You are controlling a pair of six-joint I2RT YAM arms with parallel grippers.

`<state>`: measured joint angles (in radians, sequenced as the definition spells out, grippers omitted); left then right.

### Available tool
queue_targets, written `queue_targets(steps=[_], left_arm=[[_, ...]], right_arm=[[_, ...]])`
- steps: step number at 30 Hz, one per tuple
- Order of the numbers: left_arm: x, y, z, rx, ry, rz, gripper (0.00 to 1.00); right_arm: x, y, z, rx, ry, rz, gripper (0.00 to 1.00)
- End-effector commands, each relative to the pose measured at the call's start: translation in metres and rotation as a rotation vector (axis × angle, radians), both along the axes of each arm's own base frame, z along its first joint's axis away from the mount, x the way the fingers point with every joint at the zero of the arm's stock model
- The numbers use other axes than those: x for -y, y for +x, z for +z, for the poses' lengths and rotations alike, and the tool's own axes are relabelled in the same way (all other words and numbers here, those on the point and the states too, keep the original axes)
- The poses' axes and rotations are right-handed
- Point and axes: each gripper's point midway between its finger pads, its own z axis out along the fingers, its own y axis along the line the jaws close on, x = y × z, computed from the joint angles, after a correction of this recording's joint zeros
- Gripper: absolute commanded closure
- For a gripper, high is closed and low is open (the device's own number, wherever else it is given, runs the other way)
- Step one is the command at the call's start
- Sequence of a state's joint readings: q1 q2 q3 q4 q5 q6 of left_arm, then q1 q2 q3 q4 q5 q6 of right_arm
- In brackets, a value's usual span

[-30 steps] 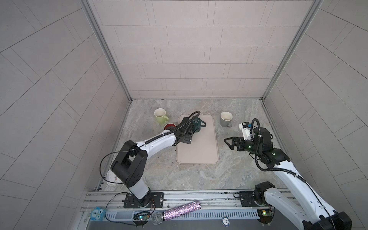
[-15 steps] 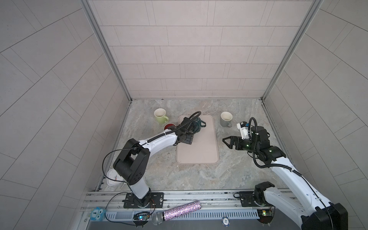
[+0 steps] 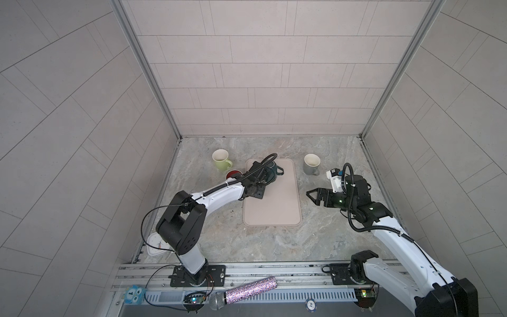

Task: Turn the mug right side up
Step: Pick up the mug from the tray.

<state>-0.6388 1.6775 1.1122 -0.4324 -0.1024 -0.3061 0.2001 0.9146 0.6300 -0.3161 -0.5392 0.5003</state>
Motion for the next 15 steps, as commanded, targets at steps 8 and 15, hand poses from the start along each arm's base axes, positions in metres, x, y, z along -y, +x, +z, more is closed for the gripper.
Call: queue_targets(steps=[8,15], left_arm=[[-0.007,0.002,-0.001,0.001,0.036,0.013,0.50],[-0.014,0.004,-0.004,0.001,0.086,0.025,0.60]], right_arm=[[0.001,-0.006,-0.006,-0.016,0.022,-0.007,0.01],[0.001,-0.008,-0.009,-0.026,0.030,-0.016,0.01]])
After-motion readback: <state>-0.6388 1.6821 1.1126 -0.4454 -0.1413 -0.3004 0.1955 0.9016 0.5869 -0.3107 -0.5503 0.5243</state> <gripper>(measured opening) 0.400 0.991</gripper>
